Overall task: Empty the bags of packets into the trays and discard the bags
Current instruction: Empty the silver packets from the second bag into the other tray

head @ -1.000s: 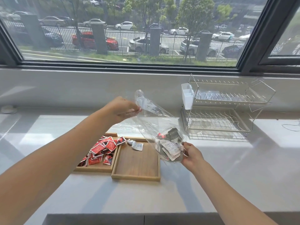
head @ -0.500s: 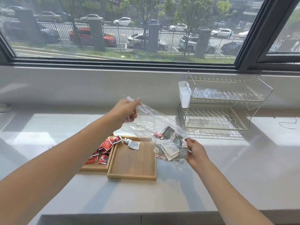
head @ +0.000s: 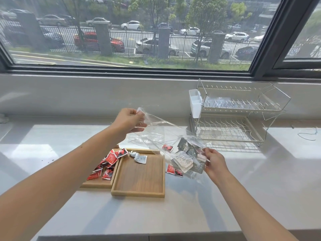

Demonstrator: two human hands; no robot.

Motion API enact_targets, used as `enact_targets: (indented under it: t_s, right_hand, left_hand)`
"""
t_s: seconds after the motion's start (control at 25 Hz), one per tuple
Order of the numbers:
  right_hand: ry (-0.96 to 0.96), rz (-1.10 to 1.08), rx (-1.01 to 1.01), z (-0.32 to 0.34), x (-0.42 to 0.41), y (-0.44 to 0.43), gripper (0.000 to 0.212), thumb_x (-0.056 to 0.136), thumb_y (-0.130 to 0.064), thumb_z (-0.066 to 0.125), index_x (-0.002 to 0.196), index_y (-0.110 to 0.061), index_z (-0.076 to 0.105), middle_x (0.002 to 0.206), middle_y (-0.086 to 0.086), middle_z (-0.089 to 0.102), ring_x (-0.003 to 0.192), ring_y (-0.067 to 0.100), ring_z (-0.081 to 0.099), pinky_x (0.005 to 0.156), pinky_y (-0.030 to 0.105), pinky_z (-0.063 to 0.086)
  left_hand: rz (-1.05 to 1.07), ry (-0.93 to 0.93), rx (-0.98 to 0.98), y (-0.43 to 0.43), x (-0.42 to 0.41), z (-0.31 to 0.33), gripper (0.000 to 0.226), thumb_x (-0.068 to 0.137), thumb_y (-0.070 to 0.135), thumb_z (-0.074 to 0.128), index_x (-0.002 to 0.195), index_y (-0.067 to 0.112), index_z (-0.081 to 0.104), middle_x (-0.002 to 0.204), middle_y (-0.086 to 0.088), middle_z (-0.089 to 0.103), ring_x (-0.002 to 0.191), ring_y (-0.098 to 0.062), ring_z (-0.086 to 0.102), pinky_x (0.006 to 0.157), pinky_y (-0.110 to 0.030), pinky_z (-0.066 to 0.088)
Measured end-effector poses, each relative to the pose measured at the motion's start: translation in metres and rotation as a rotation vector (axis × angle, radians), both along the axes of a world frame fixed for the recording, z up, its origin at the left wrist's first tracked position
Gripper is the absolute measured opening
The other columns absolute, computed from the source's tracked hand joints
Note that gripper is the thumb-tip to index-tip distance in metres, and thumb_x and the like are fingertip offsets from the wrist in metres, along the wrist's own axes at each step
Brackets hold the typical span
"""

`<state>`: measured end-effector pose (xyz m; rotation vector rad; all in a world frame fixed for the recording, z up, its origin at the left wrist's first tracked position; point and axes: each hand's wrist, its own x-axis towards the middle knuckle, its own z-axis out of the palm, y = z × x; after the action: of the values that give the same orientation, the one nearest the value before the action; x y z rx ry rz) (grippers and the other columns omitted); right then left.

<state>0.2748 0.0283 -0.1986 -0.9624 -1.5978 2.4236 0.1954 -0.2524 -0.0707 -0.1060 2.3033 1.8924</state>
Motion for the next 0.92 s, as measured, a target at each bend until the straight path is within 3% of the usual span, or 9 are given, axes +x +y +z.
enact_targets:
  t_s: [0.2,0.32,0.48,0.72,0.92]
  right_hand:
    - [-0.007,0.039,0.029,-0.001,-0.006,0.003,0.018,0.103,-0.009,0.047,0.089,-0.010,0.059,0.084,0.008,0.066,0.070,0.022,0.060,0.062,0.033,0.050]
    - [-0.003,0.040,0.084,0.001,-0.014,0.001,0.018,0.102,-0.010,0.048,0.087,-0.013,0.057,0.085,0.005,0.069,0.069,0.019,0.063,0.059,0.031,0.052]
    - [0.006,0.067,0.165,0.001,-0.019,-0.001,0.019,0.102,-0.012,0.049,0.084,-0.015,0.055,0.088,0.004,0.073,0.066,0.018,0.070,0.054,0.028,0.054]
    - [0.063,0.113,0.200,0.002,-0.022,-0.002,0.020,0.102,-0.010,0.048,0.083,-0.014,0.052,0.096,0.011,0.073,0.074,0.024,0.072,0.064,0.035,0.060]
    - [0.099,0.139,0.267,0.009,-0.034,-0.008,0.020,0.102,-0.007,0.046,0.084,-0.012,0.053,0.094,0.010,0.074,0.071,0.023,0.075,0.055,0.032,0.059]
  left_hand:
    - [0.011,-0.012,-0.085,-0.003,-0.006,-0.005,0.016,0.098,0.024,0.056,0.100,0.010,0.062,0.084,-0.001,0.065,0.049,-0.003,0.063,0.052,-0.020,0.049]
    - [-0.014,0.004,-0.093,-0.010,-0.006,-0.008,0.017,0.094,0.031,0.064,0.091,0.014,0.065,0.078,0.000,0.063,0.048,-0.002,0.063,0.050,-0.017,0.052]
    - [0.083,-0.049,-0.018,-0.019,-0.009,-0.021,0.023,0.100,0.026,0.054,0.086,0.013,0.067,0.071,-0.002,0.063,0.050,-0.006,0.066,0.052,-0.020,0.056]
    - [0.170,-0.046,0.012,-0.031,-0.008,-0.043,0.036,0.102,0.031,0.048,0.076,0.017,0.070,0.059,0.007,0.064,0.048,-0.008,0.063,0.047,-0.016,0.050]
    - [0.212,-0.044,-0.005,-0.038,-0.010,-0.059,0.029,0.101,0.027,0.050,0.088,0.013,0.071,0.047,0.009,0.055,0.039,-0.006,0.053,0.041,-0.014,0.041]
